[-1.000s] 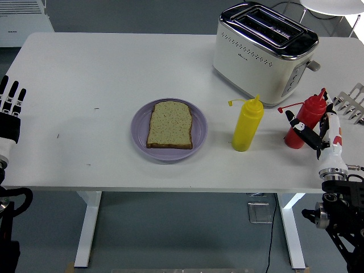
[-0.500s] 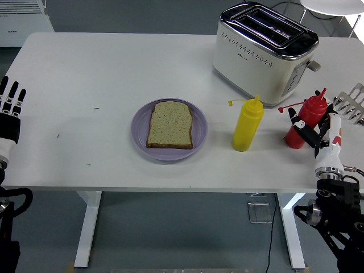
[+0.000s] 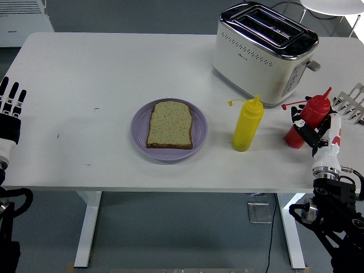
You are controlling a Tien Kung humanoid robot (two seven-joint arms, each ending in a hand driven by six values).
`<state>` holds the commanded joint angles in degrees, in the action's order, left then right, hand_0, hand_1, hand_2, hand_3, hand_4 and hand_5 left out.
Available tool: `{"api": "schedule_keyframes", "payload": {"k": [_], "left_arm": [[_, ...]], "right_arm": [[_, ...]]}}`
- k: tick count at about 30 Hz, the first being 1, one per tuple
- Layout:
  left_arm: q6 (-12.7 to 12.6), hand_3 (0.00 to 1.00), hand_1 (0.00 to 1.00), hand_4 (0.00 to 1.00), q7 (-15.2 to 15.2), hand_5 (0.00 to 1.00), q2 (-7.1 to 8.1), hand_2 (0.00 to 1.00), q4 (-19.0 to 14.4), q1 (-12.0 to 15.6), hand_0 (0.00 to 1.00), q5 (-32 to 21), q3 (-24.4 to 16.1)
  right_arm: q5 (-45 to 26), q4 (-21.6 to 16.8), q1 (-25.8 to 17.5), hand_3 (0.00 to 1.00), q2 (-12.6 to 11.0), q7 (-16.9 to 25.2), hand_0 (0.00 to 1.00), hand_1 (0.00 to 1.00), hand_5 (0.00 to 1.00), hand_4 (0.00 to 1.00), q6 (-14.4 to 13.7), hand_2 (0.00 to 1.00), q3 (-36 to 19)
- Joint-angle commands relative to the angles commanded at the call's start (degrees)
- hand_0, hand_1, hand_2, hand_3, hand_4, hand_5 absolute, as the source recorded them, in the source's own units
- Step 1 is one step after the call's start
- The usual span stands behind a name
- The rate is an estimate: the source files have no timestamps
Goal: Pick up the cup,pour liquid into bread,place the cup on the desk
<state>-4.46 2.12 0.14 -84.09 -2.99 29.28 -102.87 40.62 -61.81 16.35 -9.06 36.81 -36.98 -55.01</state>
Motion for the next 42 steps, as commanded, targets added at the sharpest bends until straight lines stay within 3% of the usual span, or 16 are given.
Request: {"api": "schedule_keyframes", "payload": {"k": [1, 2, 19, 20, 25, 26, 27, 35, 39, 42], "left_arm": [[0.00, 0.719, 0.742, 0.515, 0.00, 0.998, 0.01, 0.729, -0.01, 0.01, 0.810, 0.00, 0.01], [0.00, 0.719, 0.743, 0.515, 0.00, 0.998, 0.01, 0.730, -0.01, 0.02, 0.811, 0.00, 0.01], [0.03, 0.719, 0.743, 0.515, 0.04, 0.998, -0.02, 0.730, -0.02, 0.34, 0.810, 0.01, 0.09], [0.03, 0.719, 0.742, 0.515, 0.04, 0.998, -0.02, 0.730, -0.01, 0.34, 0.810, 0.01, 0.09], [0.02, 0.719, 0.742, 0.515, 0.04, 0.998, -0.01, 0.730, -0.01, 0.36, 0.810, 0.01, 0.20], [0.02, 0.719, 0.742, 0.516, 0.04, 0.998, -0.01, 0.729, -0.01, 0.36, 0.810, 0.01, 0.20], [0.01, 0.719, 0.742, 0.516, 0.05, 0.998, -0.01, 0.729, -0.01, 0.37, 0.810, 0.00, 0.21], [-0.02, 0.719, 0.742, 0.515, 0.05, 0.998, 0.02, 0.729, -0.08, 0.42, 0.810, -0.01, 0.08], [-0.02, 0.718, 0.742, 0.515, 0.06, 0.998, 0.05, 0.729, -0.11, 0.38, 0.810, -0.02, -0.08], [0.00, 0.718, 0.742, 0.515, 0.05, 0.998, 0.05, 0.729, -0.14, 0.26, 0.810, -0.01, -0.13]], "right_arm": [[-0.50, 0.05, 0.08, 0.533, 0.06, 0.17, 0.440, 0.421, 0.061, 0.717, 0.00, 0.468, 0.12], [-0.77, 0.08, 0.12, 0.507, 0.09, 0.17, 0.398, 0.396, 0.020, 0.640, 0.00, 0.450, 0.18], [-6.12, -1.35, 0.46, 0.497, 0.14, 0.17, 0.356, 0.331, 0.002, 0.574, 0.00, 0.400, 0.46], [-6.19, -1.49, 0.45, 0.496, 0.12, 0.17, 0.261, 0.284, 0.004, 0.555, 0.00, 0.381, 0.39], [-5.99, -3.18, 0.38, 0.496, -0.18, 0.17, 0.261, 0.284, 0.004, 0.555, 0.00, 0.381, -0.26], [-5.79, -3.52, 0.33, 0.490, -0.25, 0.17, 0.176, 0.246, 0.020, 0.547, 0.00, 0.359, -0.40], [-5.59, -3.86, 0.29, 0.490, -0.32, 0.17, 0.176, 0.246, 0.020, 0.547, 0.00, 0.359, -0.54], [-0.09, -8.17, -0.13, 0.482, -1.42, -0.60, 0.118, 0.230, 0.039, 0.549, 0.00, 0.348, -2.49], [5.29, -11.45, 0.02, 0.483, -2.40, -3.35, 0.098, 0.224, 0.049, 0.545, 0.00, 0.344, -3.76], [11.59, -14.47, 0.48, 0.483, -3.46, -7.92, 0.098, 0.224, 0.049, 0.545, 0.00, 0.344, -4.56]]}}
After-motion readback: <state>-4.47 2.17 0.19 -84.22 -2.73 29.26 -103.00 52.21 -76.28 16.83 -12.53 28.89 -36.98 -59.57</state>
